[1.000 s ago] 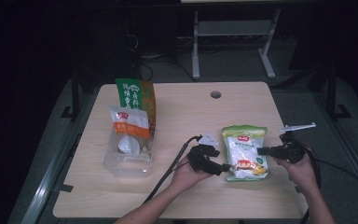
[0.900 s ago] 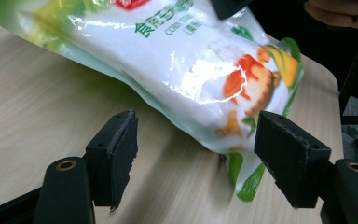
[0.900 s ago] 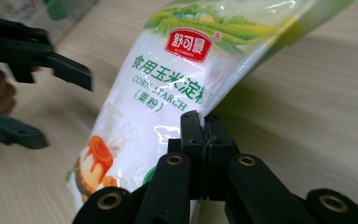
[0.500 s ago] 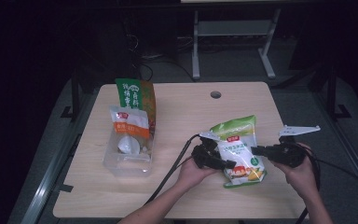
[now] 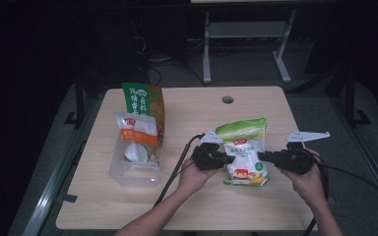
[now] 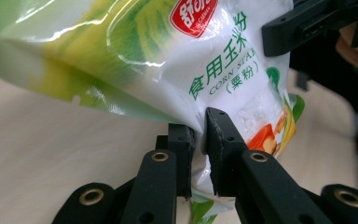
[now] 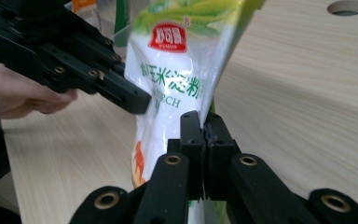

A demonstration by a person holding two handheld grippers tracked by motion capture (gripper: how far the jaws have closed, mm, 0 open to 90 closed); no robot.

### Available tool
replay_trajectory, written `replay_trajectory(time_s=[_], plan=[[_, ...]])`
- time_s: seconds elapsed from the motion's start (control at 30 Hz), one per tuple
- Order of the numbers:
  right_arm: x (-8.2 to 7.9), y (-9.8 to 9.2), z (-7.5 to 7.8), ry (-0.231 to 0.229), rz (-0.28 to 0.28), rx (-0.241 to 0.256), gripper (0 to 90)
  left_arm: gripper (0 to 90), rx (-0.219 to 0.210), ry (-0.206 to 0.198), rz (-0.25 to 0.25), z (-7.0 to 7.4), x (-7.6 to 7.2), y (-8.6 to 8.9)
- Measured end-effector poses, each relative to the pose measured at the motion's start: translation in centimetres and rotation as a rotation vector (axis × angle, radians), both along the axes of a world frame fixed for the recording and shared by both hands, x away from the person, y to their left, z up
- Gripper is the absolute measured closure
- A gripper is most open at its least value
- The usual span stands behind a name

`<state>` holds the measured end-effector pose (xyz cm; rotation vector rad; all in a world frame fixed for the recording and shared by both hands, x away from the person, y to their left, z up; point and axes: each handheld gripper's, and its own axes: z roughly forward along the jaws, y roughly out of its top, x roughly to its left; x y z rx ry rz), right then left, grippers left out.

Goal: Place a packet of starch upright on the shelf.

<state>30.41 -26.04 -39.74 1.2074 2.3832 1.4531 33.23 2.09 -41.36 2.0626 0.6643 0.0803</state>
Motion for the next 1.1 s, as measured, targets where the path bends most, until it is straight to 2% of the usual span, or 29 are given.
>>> replay_trajectory(time_s=[0.07, 0.1, 0.17, 0.23, 0.3, 0.4, 0.53, 0.7, 0.73, 0.83, 0.97, 1.1], plan=[[0.3, 0.5, -0.6, 0.014, 0.008, -0.022, 85.8, 82.0, 0.039, -0.056, 0.001, 0.2, -0.3, 0.1], [0.5, 0.7, -1.0, 0.027, 0.015, -0.027, 85.6, 82.4, 0.061, -0.073, -0.002, 0.3, -0.5, 0.2], [0.7, 1.0, -1.7, 0.047, 0.025, -0.027, 84.6, 83.1, 0.074, -0.095, -0.01, 0.3, -0.7, 0.3], [0.9, 1.0, -1.9, 0.057, 0.037, -0.006, 79.9, 83.1, 0.055, -0.092, -0.012, 0.2, -0.8, 0.4], [1.2, 1.1, -1.9, 0.076, 0.073, 0.022, 69.1, 83.1, 0.044, -0.086, -0.021, 0.1, -0.8, 0.6], [1.5, 1.4, -1.7, 0.081, 0.097, 0.002, 64.4, 83.1, 0.039, -0.086, -0.02, 0.1, -0.9, 0.7], [1.8, 2.1, -1.7, 0.071, 0.106, 0.009, 58.9, 83.1, 0.041, -0.087, -0.021, 0.1, -1.0, 0.9], [1.7, 2.7, -1.6, 0.054, 0.097, -0.01, 62.8, 83.1, 0.044, -0.09, -0.021, 0.0, -1.0, 1.1], [1.4, 3.0, -1.6, 0.044, 0.096, -0.028, 66.0, 83.1, 0.038, -0.087, -0.016, -0.1, -1.1, 1.1], [0.9, 3.2, -1.6, 0.04, 0.086, -0.043, 71.6, 82.9, 0.037, -0.085, -0.016, -0.1, -1.1, 1.3], [0.6, 3.2, -1.5, 0.034, 0.079, -0.069, 83.9, 82.2, 0.021, -0.076, -0.016, -0.1, -1.3, 1.6], [0.1, 3.3, -1.4, 0.029, 0.078, -0.078, 86.2, 81.0, 0.022, -0.071, -0.022, 0.0, -1.5, 1.8]])
